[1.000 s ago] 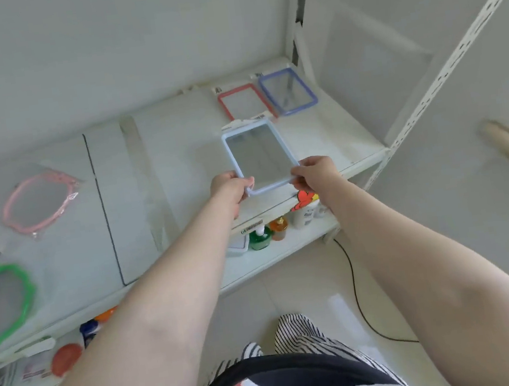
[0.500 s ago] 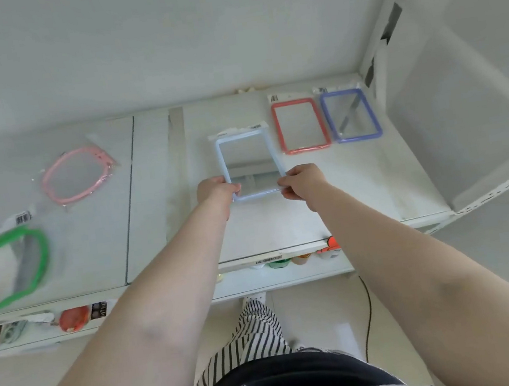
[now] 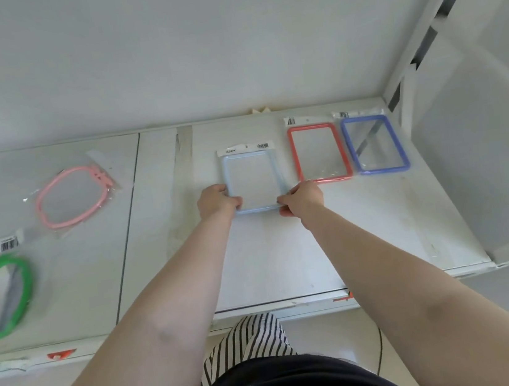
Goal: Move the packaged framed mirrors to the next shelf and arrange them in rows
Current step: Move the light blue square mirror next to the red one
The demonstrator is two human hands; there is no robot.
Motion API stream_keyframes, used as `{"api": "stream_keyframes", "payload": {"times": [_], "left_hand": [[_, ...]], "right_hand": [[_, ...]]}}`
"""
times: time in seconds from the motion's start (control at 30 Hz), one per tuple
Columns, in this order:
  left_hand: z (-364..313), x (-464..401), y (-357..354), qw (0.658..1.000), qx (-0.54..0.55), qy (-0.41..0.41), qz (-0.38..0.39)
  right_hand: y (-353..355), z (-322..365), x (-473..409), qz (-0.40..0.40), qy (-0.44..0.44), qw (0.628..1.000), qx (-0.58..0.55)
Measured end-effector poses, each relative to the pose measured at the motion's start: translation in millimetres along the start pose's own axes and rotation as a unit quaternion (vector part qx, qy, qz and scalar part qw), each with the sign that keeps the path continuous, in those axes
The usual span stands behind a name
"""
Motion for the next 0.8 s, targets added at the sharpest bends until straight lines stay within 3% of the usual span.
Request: {"api": "stream_keyframes", "payload": {"times": [0.3,0.47,0.63,0.8], "left_hand": [[1.1,6.6,-1.5,0.997,-0.059,-0.022,-0.035],[-23.5,25.4,-4.9,0.969,-0.187,-0.121,-0.104],[-30.5,31.6,-50.3,0.95,-0.276,-0.146,-0.01],[-26.3,20.3,-60.8,0.953,-0.269,-0.139,0.002]], "right_hand": [[-1.3,2.6,-6.7,-0.007,0.036,0.983,0.182],[17.0,15.8,3.6,-0.094,0.101,0.944,0.298],[51.4,22.1,-4.7,-0.194,0.139,0.935,0.261],[59.9,4.9,-35.5,-0.162,0.096,0.943,0.275]]}}
Point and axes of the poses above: each hand's wrist, its own x-axis away from the middle knuckle, its own y-axis out of the back of the hand, z = x × y, the point moved 9 cm from there along -x, towards the middle knuckle, and after that the axes turned 1 degree about z, right-handed, at the moved point
